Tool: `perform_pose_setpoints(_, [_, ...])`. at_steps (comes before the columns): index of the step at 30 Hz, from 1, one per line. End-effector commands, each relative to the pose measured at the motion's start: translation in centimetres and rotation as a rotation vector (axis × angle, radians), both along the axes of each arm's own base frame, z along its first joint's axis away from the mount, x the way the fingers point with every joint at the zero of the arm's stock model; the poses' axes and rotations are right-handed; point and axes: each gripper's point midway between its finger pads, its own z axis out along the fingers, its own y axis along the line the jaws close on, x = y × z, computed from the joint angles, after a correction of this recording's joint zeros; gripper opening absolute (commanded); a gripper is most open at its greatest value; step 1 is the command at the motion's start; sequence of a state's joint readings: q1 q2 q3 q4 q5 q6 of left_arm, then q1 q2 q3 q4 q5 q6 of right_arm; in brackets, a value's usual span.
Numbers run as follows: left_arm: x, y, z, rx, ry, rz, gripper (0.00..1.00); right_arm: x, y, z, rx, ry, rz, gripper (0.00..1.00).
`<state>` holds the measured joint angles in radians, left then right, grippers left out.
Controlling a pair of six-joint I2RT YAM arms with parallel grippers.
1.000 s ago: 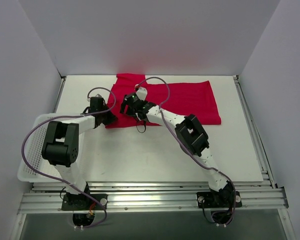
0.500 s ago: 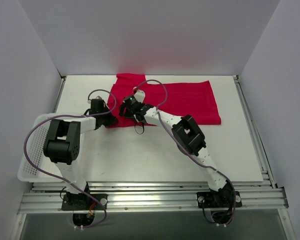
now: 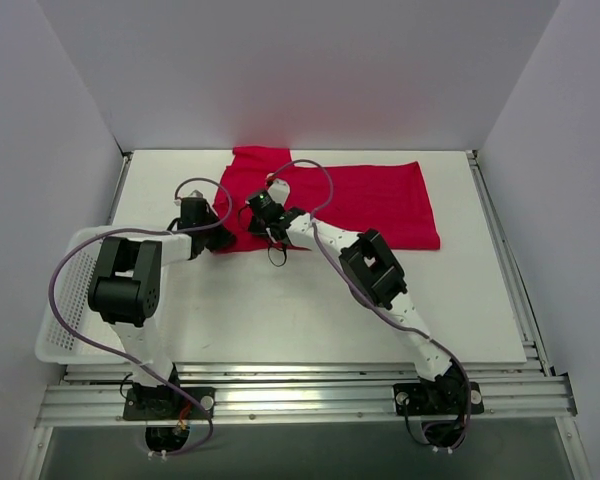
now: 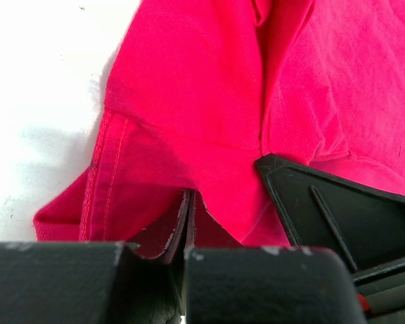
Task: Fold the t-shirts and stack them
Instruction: Fold the flattened tshirt in 1/3 of the way
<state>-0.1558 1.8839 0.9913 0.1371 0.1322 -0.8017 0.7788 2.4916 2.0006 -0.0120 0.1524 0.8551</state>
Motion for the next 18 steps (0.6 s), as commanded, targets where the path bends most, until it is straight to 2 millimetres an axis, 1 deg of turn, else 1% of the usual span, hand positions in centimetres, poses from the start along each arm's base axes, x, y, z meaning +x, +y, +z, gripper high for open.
perform_pose_setpoints(1, [-0.9, 0.7, -2.5, 0.034, 0.053, -0.001, 0.02, 0.2, -0.5, -0.3, -0.029, 0.009, -0.015, 0.06])
perform_pose_setpoints(6, [-0.8, 0.8, -2.7, 0.036, 0.054, -0.002, 0.02, 0.9, -1.0, 0.4, -0.024, 0.001, -0.025, 0.05])
perform_pose_setpoints(7, [-0.9, 0.8, -2.9, 0.038, 0.058, -0.003, 0.02, 1.2, -1.0, 0.9, -0.019, -0.006, -0.026, 0.05])
perform_pose_setpoints(9, [-0.8, 0.9, -2.9, 0.041, 0.057, -0.004, 0.02, 1.5, -1.0, 1.1, -0.021, -0.01, -0.024, 0.05])
perform_pose_setpoints(10, [-0.9, 0.8, -3.0, 0.04, 0.059, -0.006, 0.02, 1.9, -1.1, 1.7, -0.011, -0.019, -0.027, 0.05])
perform_pose_setpoints(18, [-0.8, 0.8, -3.3, 0.039, 0.059, -0.008, 0.02, 3.3, -1.6, 3.3, 0.01, -0.046, -0.037, 0.05])
